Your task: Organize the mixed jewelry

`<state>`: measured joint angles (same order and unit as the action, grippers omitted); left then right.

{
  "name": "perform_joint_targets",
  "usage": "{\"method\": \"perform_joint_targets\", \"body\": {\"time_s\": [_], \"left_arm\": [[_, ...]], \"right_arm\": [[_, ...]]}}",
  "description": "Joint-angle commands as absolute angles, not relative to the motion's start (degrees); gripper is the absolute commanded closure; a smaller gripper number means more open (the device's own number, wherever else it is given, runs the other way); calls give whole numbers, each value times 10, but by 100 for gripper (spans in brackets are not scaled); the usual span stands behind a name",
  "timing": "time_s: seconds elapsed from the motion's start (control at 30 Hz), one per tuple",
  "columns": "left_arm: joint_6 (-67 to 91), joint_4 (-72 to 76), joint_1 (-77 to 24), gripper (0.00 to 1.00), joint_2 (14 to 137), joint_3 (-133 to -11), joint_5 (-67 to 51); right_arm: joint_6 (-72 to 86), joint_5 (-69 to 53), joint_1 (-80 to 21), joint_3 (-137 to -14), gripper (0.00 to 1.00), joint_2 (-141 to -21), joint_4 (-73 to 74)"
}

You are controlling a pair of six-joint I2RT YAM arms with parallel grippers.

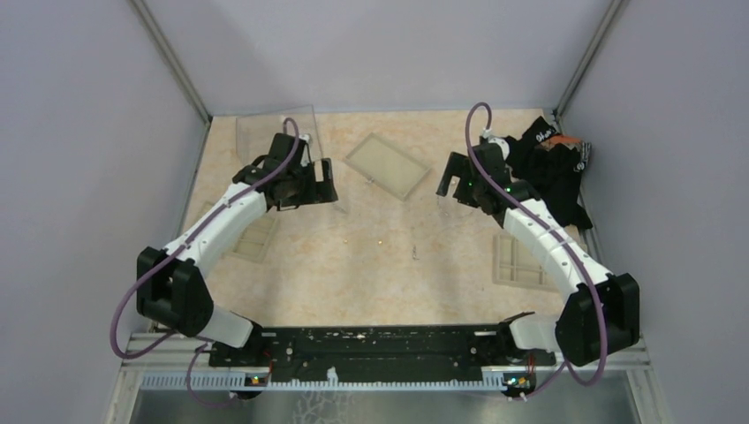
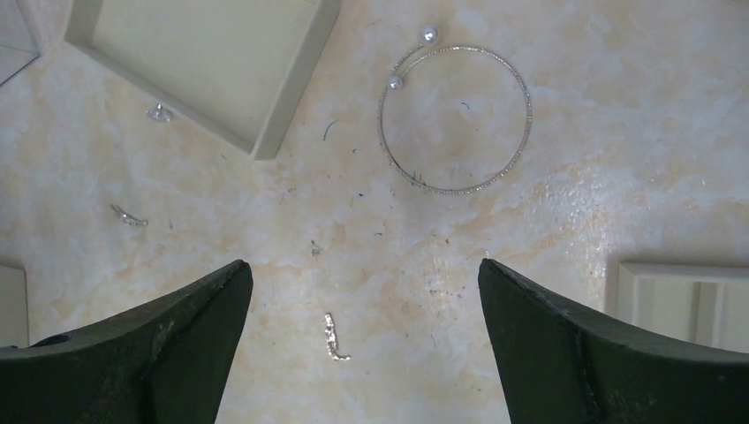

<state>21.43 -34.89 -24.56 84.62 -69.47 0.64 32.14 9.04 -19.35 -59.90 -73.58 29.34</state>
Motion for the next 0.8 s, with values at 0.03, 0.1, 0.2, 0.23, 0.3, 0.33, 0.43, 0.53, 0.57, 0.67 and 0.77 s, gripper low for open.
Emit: {"method": "perform_joint_targets", "body": {"time_s": [0.03, 0.1, 0.2, 0.23, 0.3, 0.33, 0.43, 0.53, 0.57, 0.67, 0.77], "left_arm": [[257, -365, -174, 1, 820, -696, 35], [267, -377, -156, 2, 820, -697, 49], [280, -385, -143, 3, 824, -692, 59], [283, -387, -142, 3, 826, -690, 64], [281, -385, -141, 4, 830, -682, 64], [277, -385, -141, 4, 833, -679, 63], [274, -399, -141, 4, 842, -670, 75], [285, -407, -138, 6, 848, -660, 98], [285, -407, -136, 6, 854, -658, 96], [294, -429, -134, 7, 880, -666, 107], [291, -405, -131, 9, 879, -644, 129]], "right_arm": [[330, 88, -195, -588, 2, -697, 277], [331, 87, -195, -580, 2, -693, 277], [332, 84, -195, -578, 2, -695, 282], [332, 84, -194, -579, 2, -696, 284], [332, 83, -195, -581, 2, -696, 286], [334, 82, -195, -581, 2, -696, 287], [341, 62, -194, -595, 2, -702, 290], [350, 35, -194, -608, 2, -713, 284], [352, 31, -194, -609, 2, -714, 281], [354, 29, -194, -605, 2, -719, 275], [354, 33, -194, -602, 3, -720, 277]]}}
